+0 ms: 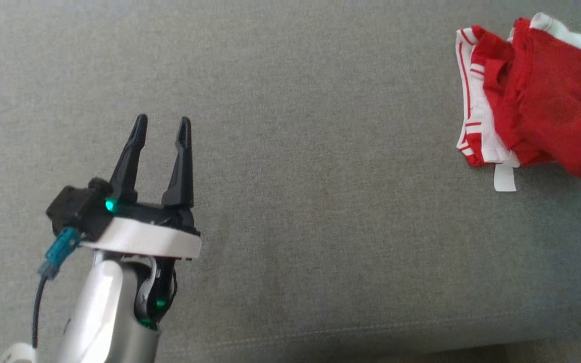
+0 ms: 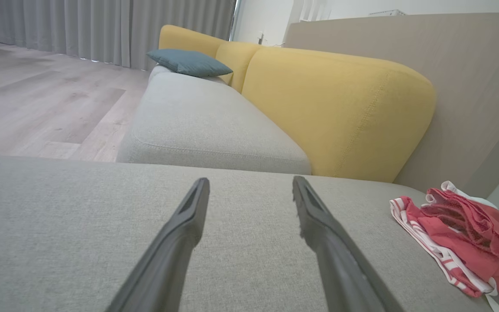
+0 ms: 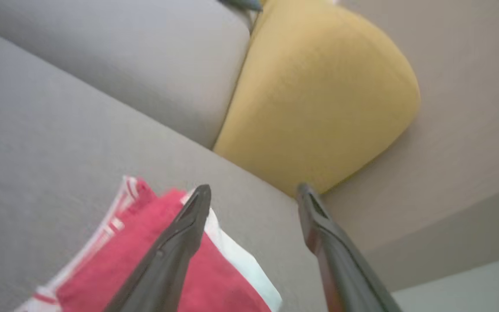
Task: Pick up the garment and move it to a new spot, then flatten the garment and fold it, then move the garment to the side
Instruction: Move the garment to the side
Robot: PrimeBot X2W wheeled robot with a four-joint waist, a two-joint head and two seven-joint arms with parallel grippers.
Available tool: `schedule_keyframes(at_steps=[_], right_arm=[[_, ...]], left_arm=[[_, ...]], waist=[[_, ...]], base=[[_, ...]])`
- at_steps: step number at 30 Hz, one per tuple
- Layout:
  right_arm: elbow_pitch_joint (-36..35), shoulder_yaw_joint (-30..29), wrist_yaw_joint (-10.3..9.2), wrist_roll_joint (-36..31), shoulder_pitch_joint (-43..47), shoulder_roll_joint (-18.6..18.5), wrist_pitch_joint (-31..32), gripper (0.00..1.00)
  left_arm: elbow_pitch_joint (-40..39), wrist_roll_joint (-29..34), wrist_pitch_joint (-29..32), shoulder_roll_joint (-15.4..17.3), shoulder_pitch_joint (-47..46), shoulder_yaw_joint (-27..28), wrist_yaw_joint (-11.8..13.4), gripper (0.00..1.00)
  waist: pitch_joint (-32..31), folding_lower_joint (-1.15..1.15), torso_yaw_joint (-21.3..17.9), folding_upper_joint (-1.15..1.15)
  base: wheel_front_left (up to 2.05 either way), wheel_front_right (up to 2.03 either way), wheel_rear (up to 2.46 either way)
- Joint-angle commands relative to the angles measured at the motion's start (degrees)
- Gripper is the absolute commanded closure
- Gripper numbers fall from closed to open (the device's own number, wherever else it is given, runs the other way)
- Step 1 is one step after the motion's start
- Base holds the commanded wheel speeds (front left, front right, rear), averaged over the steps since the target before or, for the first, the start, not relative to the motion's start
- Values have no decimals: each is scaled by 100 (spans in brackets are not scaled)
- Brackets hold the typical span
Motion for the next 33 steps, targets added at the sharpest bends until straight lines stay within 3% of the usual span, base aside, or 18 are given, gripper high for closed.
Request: schedule_keyframes(at_steps=[1,11,13,19,23,33], right_arm=[[-271,-60,19,-29,10,201,-278,0],[-358,-303,19,-70,836,2402,-1777,0],[-282,-235,19,-105,1126,2650,-1987,0],[-143,-197,19,-155,1783,2870,-2541,0],[-115,-186,19,225,2273,2883,-2804,0],[-106,-34,19,544,2848,2886,-3012,0]], left_arm=[[-207,-33,-29,34,49,207,70,0],[-307,34,-29,34,376,432,189,0],[-300,44,-29,34,487,436,204,0],[-279,122,-29,34,746,435,250,0],[-236,187,-29,34,966,445,275,0],[-125,237,-29,34,1294,364,325,0]], waist=[[-166,0,21,0],[-879,0,144,0],[-1032,0,178,0],[-1340,0,231,0],[-1514,0,269,0],[-1649,0,271,0]], base=[[0,0,0],[0,0,0],[0,0,0],[0,0,0],[0,0,0],[0,0,0]])
